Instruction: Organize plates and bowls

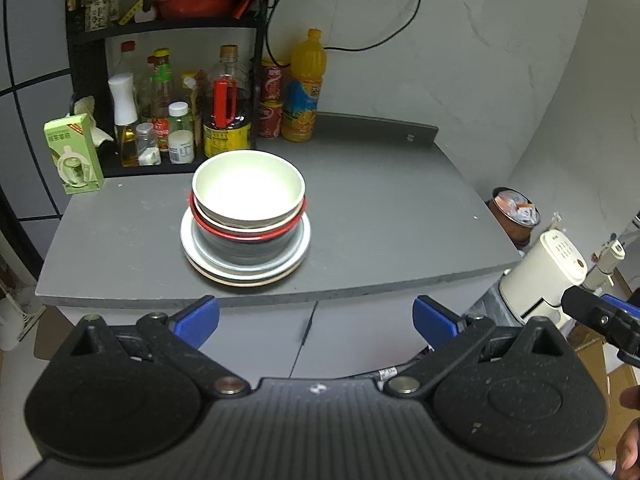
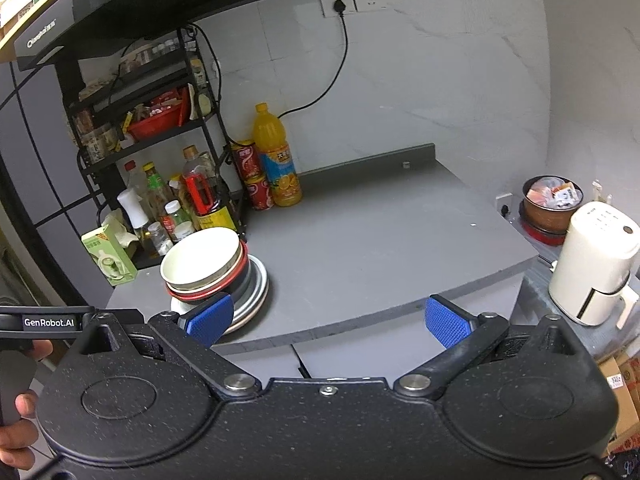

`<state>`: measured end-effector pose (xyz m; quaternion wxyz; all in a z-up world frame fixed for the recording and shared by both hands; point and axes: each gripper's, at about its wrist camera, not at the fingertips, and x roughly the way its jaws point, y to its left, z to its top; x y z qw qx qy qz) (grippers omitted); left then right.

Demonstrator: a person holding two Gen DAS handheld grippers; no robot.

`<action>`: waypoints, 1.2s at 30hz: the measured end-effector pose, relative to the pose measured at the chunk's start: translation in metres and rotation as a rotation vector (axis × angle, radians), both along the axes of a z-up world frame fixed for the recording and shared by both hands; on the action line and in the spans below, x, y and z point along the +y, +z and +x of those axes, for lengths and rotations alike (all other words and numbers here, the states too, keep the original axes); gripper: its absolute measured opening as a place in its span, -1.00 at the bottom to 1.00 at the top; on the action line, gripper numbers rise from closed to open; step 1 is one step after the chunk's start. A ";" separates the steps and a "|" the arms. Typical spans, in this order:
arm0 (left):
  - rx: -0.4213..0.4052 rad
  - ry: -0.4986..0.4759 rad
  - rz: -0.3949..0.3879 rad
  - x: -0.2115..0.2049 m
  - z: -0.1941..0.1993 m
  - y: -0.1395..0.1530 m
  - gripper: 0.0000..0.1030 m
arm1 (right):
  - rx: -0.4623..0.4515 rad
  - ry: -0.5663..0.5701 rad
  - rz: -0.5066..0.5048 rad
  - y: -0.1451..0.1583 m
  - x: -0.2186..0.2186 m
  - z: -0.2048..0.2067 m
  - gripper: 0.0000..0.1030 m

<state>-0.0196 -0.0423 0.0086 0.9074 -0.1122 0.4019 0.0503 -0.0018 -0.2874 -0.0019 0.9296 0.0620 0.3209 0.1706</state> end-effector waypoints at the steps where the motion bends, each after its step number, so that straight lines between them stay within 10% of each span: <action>1: 0.000 -0.007 -0.001 -0.002 -0.001 0.000 0.98 | 0.001 -0.001 -0.002 -0.001 -0.001 -0.002 1.00; 36: -0.014 -0.052 0.055 -0.016 -0.017 0.002 0.98 | 0.001 -0.007 0.008 -0.007 -0.011 -0.014 1.00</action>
